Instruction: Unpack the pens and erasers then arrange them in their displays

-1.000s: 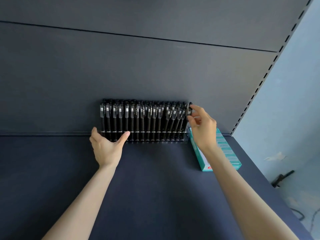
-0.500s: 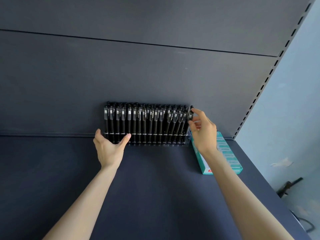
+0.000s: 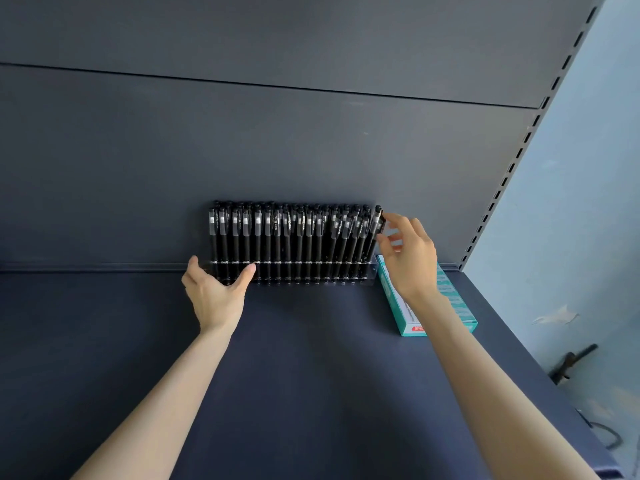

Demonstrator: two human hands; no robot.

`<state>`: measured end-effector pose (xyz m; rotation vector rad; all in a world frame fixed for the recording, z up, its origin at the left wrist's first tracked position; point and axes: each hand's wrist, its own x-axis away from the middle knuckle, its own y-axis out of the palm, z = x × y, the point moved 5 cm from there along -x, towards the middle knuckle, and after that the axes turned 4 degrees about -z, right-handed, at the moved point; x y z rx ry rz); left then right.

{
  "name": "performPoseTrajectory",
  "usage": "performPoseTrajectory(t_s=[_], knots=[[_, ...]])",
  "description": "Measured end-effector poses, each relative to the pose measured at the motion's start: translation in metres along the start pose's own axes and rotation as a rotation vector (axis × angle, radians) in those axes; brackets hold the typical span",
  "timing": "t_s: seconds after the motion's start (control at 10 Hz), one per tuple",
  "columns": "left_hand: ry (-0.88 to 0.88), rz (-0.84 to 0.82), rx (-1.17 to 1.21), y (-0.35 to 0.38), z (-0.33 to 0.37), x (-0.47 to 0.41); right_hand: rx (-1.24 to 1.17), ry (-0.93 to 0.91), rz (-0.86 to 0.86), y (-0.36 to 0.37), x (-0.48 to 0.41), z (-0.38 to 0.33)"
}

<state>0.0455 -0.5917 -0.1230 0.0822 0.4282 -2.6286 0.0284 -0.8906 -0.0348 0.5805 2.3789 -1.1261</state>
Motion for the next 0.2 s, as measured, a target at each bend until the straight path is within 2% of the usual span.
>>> performPoseTrajectory(t_s=[0.1,0.2], knots=[[0.095,0.020,-0.047,-0.016,0.011,0.010,0.037,-0.013,0.000,-0.010,0.004,-0.011],[0.291,0.049,-0.041,-0.039,0.041,0.017,-0.028,-0.026,0.036,-0.028,0.001,-0.026]])
